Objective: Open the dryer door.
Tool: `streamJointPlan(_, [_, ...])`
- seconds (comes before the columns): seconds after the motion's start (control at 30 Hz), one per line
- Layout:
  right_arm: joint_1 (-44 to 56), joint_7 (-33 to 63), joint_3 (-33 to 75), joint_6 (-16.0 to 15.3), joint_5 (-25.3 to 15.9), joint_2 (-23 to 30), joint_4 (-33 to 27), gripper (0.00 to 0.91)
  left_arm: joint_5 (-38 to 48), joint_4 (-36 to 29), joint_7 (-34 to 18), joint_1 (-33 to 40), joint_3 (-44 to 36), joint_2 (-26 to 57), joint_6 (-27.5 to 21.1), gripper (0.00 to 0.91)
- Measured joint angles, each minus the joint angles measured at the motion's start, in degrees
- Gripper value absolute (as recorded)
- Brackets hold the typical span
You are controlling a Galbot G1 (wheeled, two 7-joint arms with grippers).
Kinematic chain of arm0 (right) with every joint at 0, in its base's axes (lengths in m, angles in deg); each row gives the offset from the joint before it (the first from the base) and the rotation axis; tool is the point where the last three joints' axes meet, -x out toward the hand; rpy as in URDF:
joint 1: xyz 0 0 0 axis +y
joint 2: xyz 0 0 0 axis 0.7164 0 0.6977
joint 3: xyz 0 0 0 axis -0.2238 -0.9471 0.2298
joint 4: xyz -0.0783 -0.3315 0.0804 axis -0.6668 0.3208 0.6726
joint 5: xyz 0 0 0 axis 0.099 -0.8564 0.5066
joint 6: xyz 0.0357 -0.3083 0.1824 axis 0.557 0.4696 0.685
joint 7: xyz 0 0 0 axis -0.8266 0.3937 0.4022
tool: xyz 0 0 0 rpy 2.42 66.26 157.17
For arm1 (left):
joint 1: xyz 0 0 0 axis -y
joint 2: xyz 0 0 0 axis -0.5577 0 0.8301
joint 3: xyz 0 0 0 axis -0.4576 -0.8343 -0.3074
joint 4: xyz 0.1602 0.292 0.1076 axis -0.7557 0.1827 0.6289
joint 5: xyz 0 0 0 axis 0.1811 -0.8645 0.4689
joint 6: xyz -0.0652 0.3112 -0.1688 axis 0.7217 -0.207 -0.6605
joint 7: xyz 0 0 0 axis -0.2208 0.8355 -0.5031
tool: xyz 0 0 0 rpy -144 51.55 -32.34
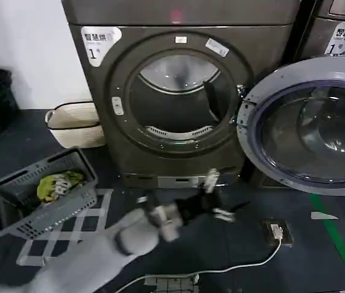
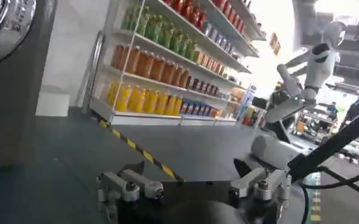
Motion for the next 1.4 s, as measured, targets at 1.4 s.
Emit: streamJointPlan(1.4, [4.06, 5.23, 1.79, -10.06, -5.37, 4.77, 5.52, 0.907, 50.55, 12.39, -11.44, -17.83, 48.86, 14.46, -53.00, 0.907])
